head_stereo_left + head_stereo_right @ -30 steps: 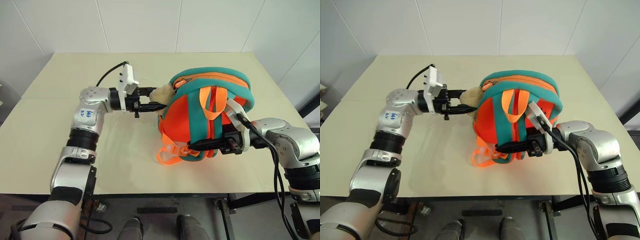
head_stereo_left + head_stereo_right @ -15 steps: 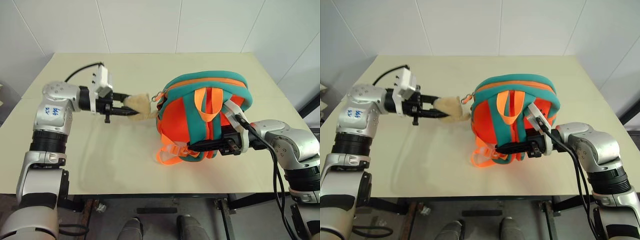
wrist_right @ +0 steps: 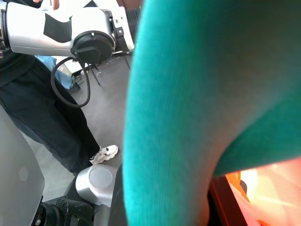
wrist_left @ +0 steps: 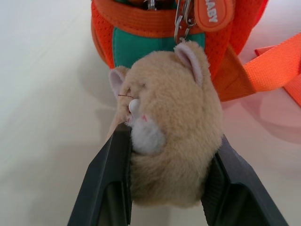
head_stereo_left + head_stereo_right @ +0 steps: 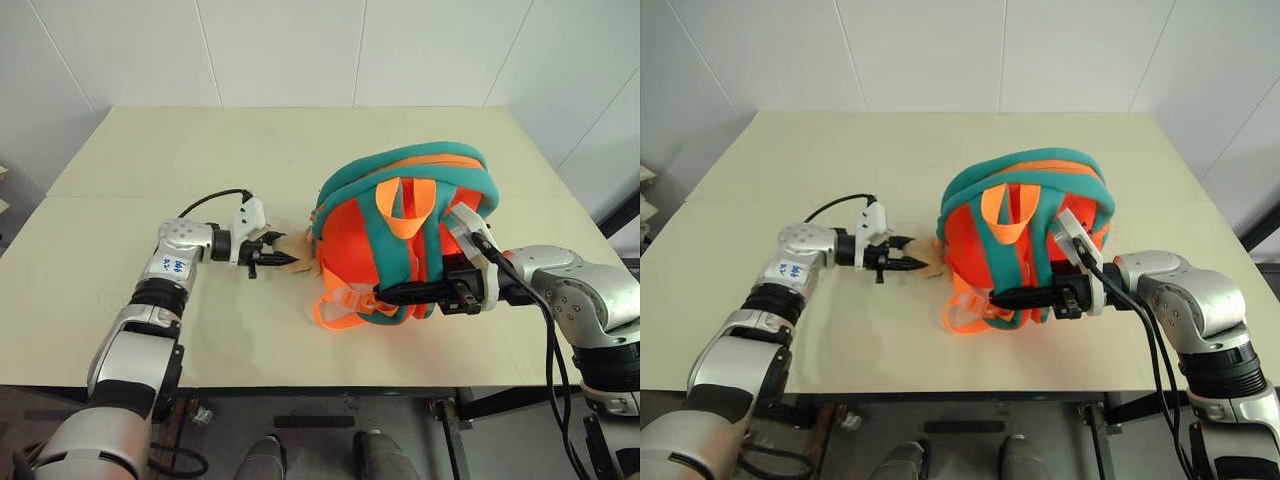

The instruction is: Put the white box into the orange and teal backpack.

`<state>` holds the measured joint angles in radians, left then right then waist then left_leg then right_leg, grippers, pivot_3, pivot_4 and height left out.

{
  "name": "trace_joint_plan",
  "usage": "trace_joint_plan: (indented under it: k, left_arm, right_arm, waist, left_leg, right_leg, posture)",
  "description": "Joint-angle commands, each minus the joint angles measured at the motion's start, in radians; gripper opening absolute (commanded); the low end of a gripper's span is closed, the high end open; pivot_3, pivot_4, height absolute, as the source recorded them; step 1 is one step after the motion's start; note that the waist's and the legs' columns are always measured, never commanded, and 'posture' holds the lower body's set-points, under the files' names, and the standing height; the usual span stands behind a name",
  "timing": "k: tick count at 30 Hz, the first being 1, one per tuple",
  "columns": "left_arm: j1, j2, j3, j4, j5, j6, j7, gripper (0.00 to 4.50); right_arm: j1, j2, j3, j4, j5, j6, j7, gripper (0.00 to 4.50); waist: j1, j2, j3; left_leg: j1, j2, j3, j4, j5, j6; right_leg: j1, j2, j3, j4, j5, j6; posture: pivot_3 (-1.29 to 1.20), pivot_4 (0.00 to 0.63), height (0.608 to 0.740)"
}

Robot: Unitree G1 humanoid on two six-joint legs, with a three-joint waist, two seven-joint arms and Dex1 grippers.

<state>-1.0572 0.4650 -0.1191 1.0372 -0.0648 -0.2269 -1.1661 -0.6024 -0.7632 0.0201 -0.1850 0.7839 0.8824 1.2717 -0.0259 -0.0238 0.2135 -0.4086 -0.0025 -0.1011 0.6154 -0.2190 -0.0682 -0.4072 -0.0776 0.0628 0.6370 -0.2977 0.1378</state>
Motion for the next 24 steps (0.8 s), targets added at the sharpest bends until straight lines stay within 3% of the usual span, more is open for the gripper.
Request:
trace_joint_plan:
  k: [1,6,11,16,20,24]
  left_arm:
    - [-0.036,-0.005,0.004,0.056,0.035,-0.013,0.025,1.61]
    - [-0.074,-0.001,0.042,0.09,0.018,-0.005,0.038,1.61]
    - [-0.119,0.071,0.042,0.13,0.063,-0.013,0.051,1.61]
    - [-0.139,0.114,0.028,0.181,0.124,-0.007,0.155,1.61]
    - [-0.119,0.089,-0.003,0.203,0.172,-0.008,0.182,1.61]
    - [-0.088,-0.016,-0.005,0.194,0.16,-0.015,0.152,1.61]
  right_arm:
    - [0.011,-0.013,-0.038,-0.037,0.033,0.005,-0.003,0.03]
    - [0.026,-0.013,-0.044,-0.05,0.042,0.006,-0.017,0.03]
    - [0.029,-0.021,-0.047,-0.043,0.04,0.004,-0.014,0.03]
    - [0.037,-0.019,-0.054,-0.055,0.047,0.007,-0.028,0.03]
    - [0.045,-0.02,-0.058,-0.065,0.054,0.009,-0.039,0.03]
    - [0.048,-0.02,-0.064,-0.068,0.062,0.012,-0.051,0.03]
  waist:
    - [0.001,0.0,0.0]
    - [0.0,0.0,0.0]
    - [-0.005,0.0,0.0]
    - [-0.003,0.0,0.0]
    - [-0.003,0.0,0.0]
    - [-0.001,0.0,0.0]
  left_leg:
    - [0.0,0.0,0.0,0.0,0.0,0.0]
    - [0.0,0.0,0.0,0.0,0.0,0.0]
    - [0.0,0.0,0.0,0.0,0.0,0.0]
    - [0.0,0.0,0.0,-0.002,0.0,0.0]
    - [0.0,0.0,0.0,-0.001,0.0,0.0]
    - [0.0,0.0,0.0,-0.001,0.0,0.0]
  right_leg:
    - [0.0,0.0,0.0,0.0,0.0,0.0]
    - [0.0,0.0,0.0,0.0,0.0,0.0]
    - [0.0,0.0,0.0,-0.001,0.0,0.0]
    - [0.0,0.0,0.0,0.0,0.0,0.0]
    - [0.0,0.0,0.0,0.0,0.0,0.0]
    - [0.0,0.0,0.0,0.0,0.0,0.0]
  posture:
    - [0.0,0.15,0.74]
    - [0.0,0.15,0.74]
    - [0.0,0.15,0.74]
    - [0.0,0.15,0.74]
    - [0.0,0.15,0.74]
    - [0.0,0.15,0.74]
